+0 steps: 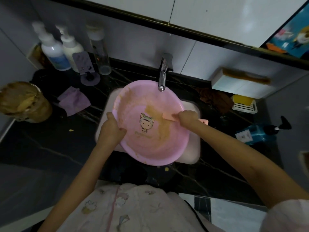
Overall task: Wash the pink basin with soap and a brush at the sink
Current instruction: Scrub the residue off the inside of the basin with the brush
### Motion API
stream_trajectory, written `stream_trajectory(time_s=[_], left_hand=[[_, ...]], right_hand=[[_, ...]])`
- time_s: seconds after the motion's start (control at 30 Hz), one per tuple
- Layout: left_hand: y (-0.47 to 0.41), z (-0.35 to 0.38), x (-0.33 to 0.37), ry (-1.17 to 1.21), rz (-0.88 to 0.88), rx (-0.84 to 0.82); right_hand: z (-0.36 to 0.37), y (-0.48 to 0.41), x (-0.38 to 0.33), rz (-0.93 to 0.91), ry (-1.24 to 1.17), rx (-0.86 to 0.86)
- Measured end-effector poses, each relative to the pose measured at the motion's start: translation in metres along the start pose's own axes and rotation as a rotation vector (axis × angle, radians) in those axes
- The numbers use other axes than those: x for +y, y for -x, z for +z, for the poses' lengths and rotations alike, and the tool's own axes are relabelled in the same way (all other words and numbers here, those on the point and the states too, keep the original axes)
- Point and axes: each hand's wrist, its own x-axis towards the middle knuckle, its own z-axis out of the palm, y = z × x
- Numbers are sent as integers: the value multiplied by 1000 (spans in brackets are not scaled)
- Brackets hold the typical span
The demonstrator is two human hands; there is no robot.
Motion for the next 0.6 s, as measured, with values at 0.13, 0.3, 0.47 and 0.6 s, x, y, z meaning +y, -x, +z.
stream_trajectory(time_s=[0.13,0.3,0.47,0.6], left_hand=[[2,1,2,12,1,11],[5,4,6,-34,-3,12],[3,6,3,-23,-4,26],[3,7,2,-30,-6,29]], right_hand=[[8,10,-1,-5,-6,-83],[18,24,-5,56,80,-1],[26,65,-36,-8,-244,-371],[31,91,-75,-240,-491,-385]])
